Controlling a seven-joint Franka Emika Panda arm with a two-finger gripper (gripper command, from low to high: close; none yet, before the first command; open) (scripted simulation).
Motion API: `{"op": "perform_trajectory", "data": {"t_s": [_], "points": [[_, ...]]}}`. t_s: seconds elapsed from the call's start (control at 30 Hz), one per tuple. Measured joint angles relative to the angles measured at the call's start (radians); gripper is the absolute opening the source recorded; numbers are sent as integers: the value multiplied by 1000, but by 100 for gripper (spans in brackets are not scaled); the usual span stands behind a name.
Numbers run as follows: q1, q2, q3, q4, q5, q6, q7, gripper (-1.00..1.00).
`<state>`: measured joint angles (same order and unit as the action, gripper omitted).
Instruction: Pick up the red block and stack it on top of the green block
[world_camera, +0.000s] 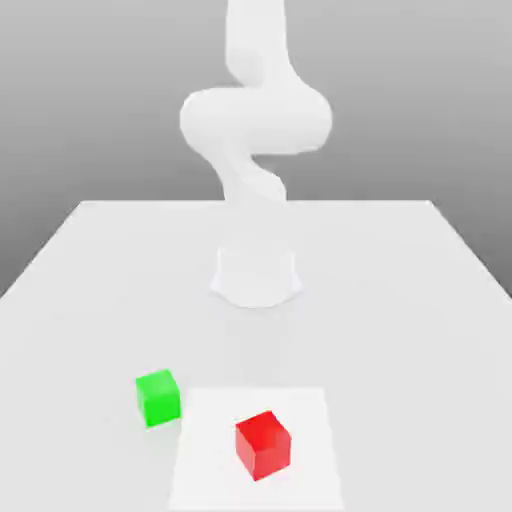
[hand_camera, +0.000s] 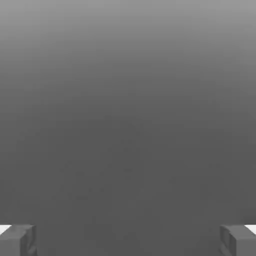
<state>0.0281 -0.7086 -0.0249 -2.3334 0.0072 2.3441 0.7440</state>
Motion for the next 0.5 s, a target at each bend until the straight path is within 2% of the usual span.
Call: {"op": "perform_trajectory", "data": {"t_s": [0.5], "points": [[117, 551, -96, -201, 58, 265, -348, 0]]}}
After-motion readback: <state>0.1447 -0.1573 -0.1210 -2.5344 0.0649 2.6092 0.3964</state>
